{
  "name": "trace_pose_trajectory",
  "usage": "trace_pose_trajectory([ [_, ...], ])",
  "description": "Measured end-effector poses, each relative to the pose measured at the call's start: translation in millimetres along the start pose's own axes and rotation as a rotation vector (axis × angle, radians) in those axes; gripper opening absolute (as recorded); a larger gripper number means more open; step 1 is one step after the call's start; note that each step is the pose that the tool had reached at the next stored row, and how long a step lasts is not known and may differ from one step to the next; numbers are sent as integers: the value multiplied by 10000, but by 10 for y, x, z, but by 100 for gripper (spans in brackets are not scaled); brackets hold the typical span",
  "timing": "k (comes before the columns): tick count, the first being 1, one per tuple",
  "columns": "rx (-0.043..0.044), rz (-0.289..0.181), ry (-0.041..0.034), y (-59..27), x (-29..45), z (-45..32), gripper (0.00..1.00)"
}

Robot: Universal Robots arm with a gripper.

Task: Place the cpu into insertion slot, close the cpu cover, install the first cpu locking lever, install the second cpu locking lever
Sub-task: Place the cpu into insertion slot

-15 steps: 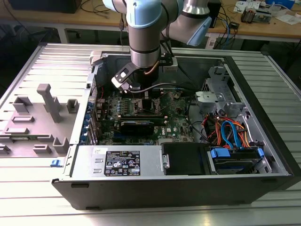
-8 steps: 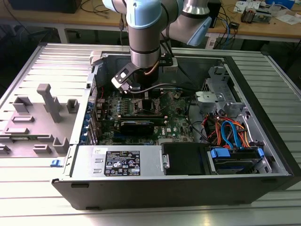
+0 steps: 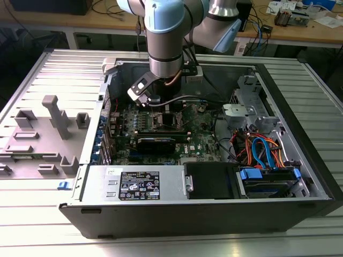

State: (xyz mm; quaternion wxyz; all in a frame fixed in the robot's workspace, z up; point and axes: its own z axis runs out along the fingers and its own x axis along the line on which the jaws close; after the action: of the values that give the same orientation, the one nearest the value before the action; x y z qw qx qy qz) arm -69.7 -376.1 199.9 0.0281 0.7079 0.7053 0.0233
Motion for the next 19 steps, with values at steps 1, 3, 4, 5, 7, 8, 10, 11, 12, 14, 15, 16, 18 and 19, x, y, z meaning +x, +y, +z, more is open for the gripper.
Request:
trace_pose_trajectory([
  [1, 0, -1, 0, 0, 0, 1, 54],
  [3, 0, -1, 1, 1, 0, 1, 54],
  [4, 0, -1, 2, 1, 0, 1, 54],
  [5, 0, -1, 2, 1, 0, 1, 54],
  [7, 0, -1, 3, 1, 0, 1, 54],
  [8, 0, -1, 4, 1, 0, 1, 54],
  [10, -1, -1, 4, 1, 0, 1, 54],
  [11, 0, -1, 4, 0, 0, 1, 55],
  [12, 0, -1, 4, 0, 0, 1, 55],
  [14, 0, -1, 5, 0, 0, 1, 62],
  [15, -1, 0, 14, 0, 0, 4, 62],
  [16, 0, 1, 31, 0, 0, 9, 62],
  [18, 1, 4, 66, -1, 3, 22, 62],
  [19, 2, 4, 81, -1, 3, 25, 62],
])
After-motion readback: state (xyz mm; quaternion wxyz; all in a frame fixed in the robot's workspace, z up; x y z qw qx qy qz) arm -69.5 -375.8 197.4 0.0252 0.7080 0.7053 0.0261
